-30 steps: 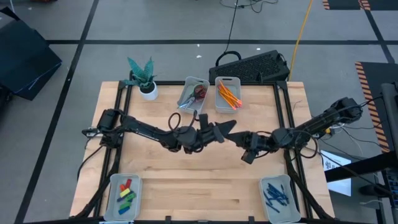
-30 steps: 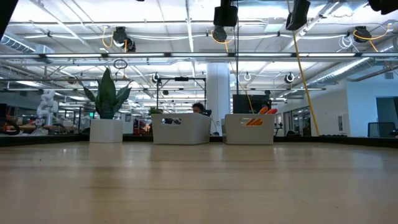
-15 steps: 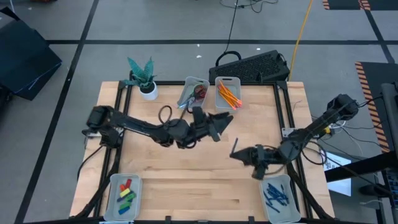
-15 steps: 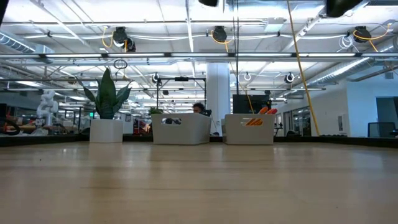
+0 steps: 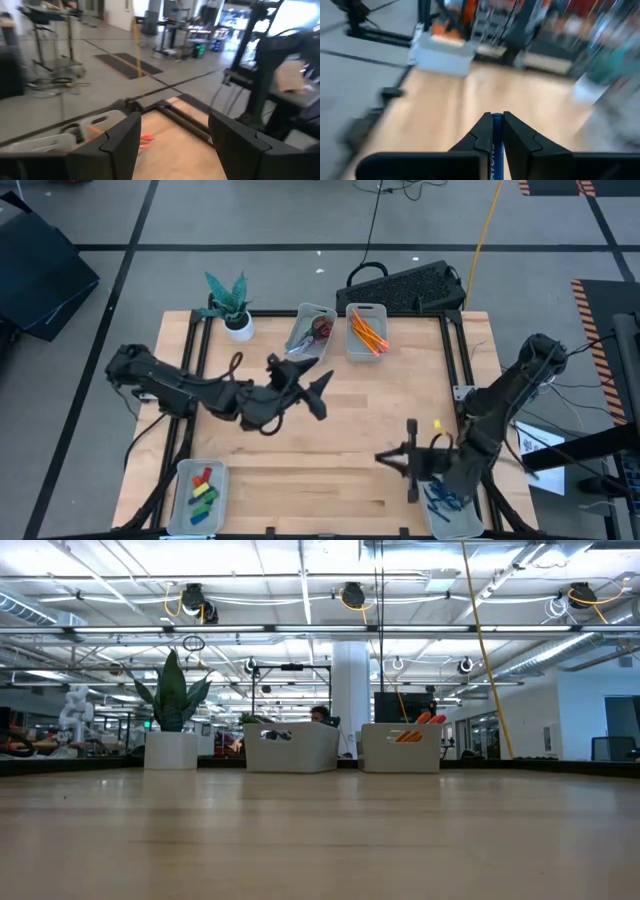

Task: Sort crayons/erasers/pens/pencils in bins
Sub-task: Put the blue crayon into the bottom right bin, then return to Home Position

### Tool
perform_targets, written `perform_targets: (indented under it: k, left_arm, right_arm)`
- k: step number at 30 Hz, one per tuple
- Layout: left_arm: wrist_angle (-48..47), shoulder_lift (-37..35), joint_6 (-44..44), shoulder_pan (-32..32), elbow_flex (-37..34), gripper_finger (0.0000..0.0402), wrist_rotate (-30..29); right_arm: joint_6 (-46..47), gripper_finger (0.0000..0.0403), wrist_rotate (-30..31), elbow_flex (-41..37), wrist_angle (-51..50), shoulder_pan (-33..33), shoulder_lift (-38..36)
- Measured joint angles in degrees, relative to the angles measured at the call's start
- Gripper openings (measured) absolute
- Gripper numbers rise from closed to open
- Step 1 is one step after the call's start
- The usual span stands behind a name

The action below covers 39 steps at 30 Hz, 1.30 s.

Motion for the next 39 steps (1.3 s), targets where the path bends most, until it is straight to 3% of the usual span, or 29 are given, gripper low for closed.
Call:
perform_targets:
  k: [3,7,12,15,19,23,27,31,35,37,39]
  left_arm:
    - [-3.4,-0.3,-0.7,-1.7,0.0,0.0234,-4.3]
    - [-8.3,-3.2,-0.7,-3.9,-0.1,0.0234,-5.3]
    - [-20.2,-7.7,-3.3,-6.6,0.0,0.0234,-5.1]
    - [-28.0,-9.8,-5.9,-8.4,0.0,0.0234,-4.9]
    - [-34.3,-10.5,-8.5,-10.1,0.0,0.0234,-2.8]
    - [-39.9,-9.7,-11.3,-11.4,0.0,0.0234,0.3]
    - [-48.5,-8.0,-19.5,-11.0,0.0,0.0234,7.6]
    - [-55.9,-6.5,-26.8,-7.4,0.0,0.0234,16.5]
    - [-60.5,-5.5,-28.4,-0.5,0.0,0.0234,23.3]
    - [-63.2,-5.4,-28.8,3.1,0.0,0.0234,29.8]
    - [-66.5,-4.8,-30.0,6.6,0.0,0.0234,38.2]
  right_arm:
    - [19.1,0.0023,-7.4,7.9,-16.9,0.6,3.7]
    - [44.9,0.0022,-23.8,17.7,-41.0,1.1,9.6]
    - [67.5,0.0022,-45.1,21.2,-55.2,5.6,14.0]
    - [79.0,0.0022,-49.3,20.4,-58.1,10.1,14.0]
    - [90.5,0.0022,-47.2,16.5,-59.8,14.5,13.5]
    - [92.2,0.0022,-47.5,8.0,-52.2,14.4,13.6]
    - [89.5,0.0032,-48.2,1.6,-45.3,13.2,13.6]
    - [86.1,0.0084,-55.4,-0.2,-47.2,12.2,12.1]
    - [79.3,0.0152,-53.7,0.4,-47.2,10.9,5.3]
    - [73.2,0.0179,-53.4,0.6,-46.0,10.3,0.3]
    - [66.6,0.0195,-49.4,0.6,-45.4,10.0,-4.9]
